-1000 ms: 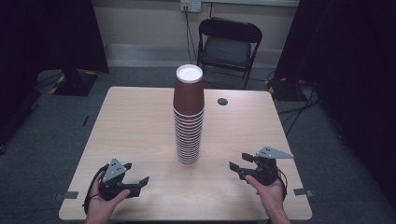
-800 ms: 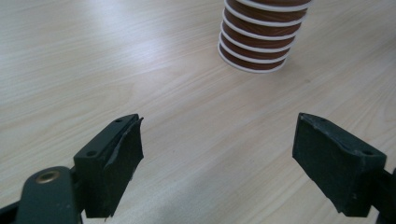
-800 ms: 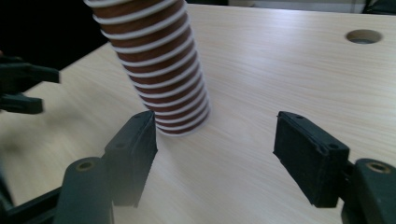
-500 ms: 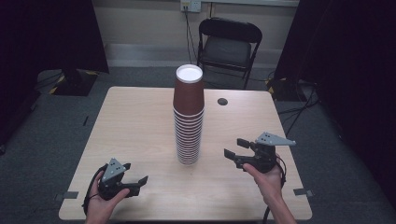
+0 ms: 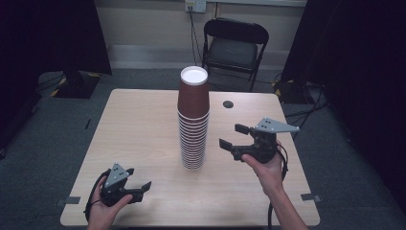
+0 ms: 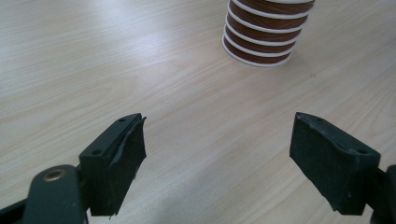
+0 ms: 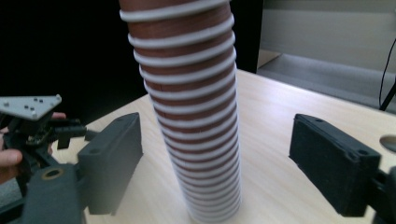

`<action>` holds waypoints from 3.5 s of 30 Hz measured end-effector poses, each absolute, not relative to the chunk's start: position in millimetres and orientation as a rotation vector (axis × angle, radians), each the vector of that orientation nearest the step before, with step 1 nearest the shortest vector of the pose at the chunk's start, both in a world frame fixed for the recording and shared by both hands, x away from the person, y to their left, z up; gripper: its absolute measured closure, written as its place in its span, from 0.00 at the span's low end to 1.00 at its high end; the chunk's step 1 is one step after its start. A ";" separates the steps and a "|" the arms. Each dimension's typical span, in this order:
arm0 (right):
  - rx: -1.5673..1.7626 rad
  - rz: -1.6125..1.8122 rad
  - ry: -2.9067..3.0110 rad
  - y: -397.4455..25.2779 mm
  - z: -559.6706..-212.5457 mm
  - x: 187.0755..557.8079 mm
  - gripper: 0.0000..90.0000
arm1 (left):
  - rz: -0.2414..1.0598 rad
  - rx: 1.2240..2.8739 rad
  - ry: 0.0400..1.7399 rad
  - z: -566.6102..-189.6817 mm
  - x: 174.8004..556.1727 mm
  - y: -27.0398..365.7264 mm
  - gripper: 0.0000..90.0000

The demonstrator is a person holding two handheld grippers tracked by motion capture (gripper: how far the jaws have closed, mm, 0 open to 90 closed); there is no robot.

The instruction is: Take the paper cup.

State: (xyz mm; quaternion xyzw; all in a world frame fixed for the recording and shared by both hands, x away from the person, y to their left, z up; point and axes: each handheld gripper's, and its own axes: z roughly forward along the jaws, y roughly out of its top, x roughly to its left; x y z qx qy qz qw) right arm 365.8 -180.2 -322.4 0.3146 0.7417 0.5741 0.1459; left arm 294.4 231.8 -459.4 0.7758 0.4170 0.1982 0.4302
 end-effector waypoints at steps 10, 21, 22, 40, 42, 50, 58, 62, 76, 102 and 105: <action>0.792 1.697 2.136 -160.1 -286.9 380.9 0.15 | 0.492 1.937 1.031 -458.9 295.4 230.7 0.20; 0.698 1.749 2.124 -135.3 -248.4 399.3 0.15 | 0.489 1.935 1.029 -458.6 295.9 230.8 0.20; 0.696 1.753 2.125 -133.5 -246.9 400.5 0.15 | 0.488 1.934 1.030 -458.5 295.8 230.7 0.20; 0.666 1.696 2.181 -96.7 -242.7 426.6 0.14 | 0.492 1.941 1.024 -458.5 295.8 231.2 0.20; 0.673 1.697 2.192 -92.9 -244.9 430.0 0.12 | 0.490 1.938 1.027 -458.5 295.7 231.1 0.20; 0.677 1.689 2.219 -86.1 -249.5 436.0 0.10 | 0.488 1.942 1.024 -458.8 296.3 230.9 0.20; 0.685 1.642 2.240 -71.1 -253.9 442.9 0.10 | 0.484 1.947 1.016 -458.7 296.4 229.3 0.20; 0.671 1.638 2.232 -71.8 -255.6 441.8 0.10 | 0.480 1.945 1.023 -459.3 297.2 230.8 0.20; 0.652 1.693 2.188 -74.1 -255.7 441.0 0.12 | 0.483 1.944 1.021 -459.1 296.9 230.3 0.20; 0.638 1.791 2.088 -78.9 -229.4 437.7 0.13 | 0.486 1.954 1.016 -459.1 297.6 229.9 0.20; 0.635 1.806 2.079 -78.4 -225.3 437.3 0.13 | 0.486 1.954 1.016 -459.2 297.6 229.8 0.20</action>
